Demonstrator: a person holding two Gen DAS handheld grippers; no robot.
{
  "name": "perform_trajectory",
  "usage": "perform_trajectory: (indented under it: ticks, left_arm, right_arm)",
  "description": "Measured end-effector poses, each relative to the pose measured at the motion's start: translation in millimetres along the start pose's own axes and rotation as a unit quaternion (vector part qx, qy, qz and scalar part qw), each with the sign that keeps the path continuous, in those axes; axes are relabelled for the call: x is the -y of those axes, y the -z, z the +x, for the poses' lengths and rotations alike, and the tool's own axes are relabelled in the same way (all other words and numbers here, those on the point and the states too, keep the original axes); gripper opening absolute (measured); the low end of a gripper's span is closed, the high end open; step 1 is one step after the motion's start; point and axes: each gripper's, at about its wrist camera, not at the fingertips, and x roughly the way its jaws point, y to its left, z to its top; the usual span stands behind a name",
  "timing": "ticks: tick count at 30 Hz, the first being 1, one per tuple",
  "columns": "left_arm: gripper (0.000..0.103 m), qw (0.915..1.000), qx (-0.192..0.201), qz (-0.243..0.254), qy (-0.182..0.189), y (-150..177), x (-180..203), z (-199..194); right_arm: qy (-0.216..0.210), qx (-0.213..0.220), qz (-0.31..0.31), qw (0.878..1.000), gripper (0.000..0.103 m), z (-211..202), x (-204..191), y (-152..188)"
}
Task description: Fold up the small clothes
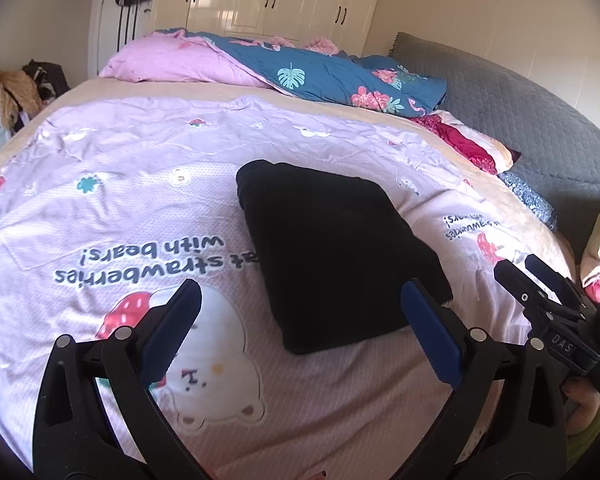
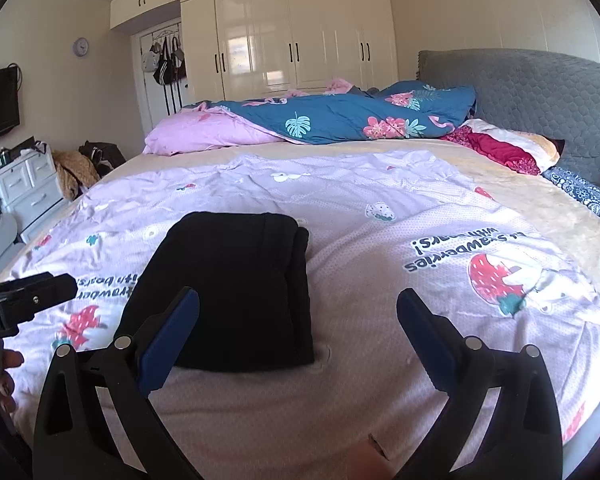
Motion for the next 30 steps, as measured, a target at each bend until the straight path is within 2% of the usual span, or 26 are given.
perform_trajectory:
  ticks: [4, 11, 14, 19, 30]
  left_arm:
    - [0.094, 0.9999, 0.0, 0.009, -0.006, 15.2, 2.2, -11.5]
    - [0.094, 0.9998, -0.015, 0.005, -0.011, 40.8, -1.3, -22.4]
    - [0.094, 0.9997, -0.017, -0.003, -0.015, 49.9, -6.1, -27.6]
    - [0.094, 0.9996, -0.015, -0.015, -0.017, 56.0, -12.6, -32.1]
    - [0.094, 0.999, -0.029, -0.011, -0.032, 56.6, -16.3, -22.8]
  right_arm:
    - [0.01, -0.001, 0.002, 1.0, 0.099, -14.5, -3.7, 17.4]
    - [0.016, -0.03, -0.012, 0.999, 0.099, -32.0, -13.1, 48.6]
    - [0.021, -0.021, -0.022, 0.999, 0.099, -39.9, -19.0, 52.1]
    - [0.027, -0.049, -0.015, 0.998, 0.099, -38.6, -25.3, 61.3]
    - [0.038, -0.061, -0.032, 0.997, 0.099, -31.6, -31.3, 64.8]
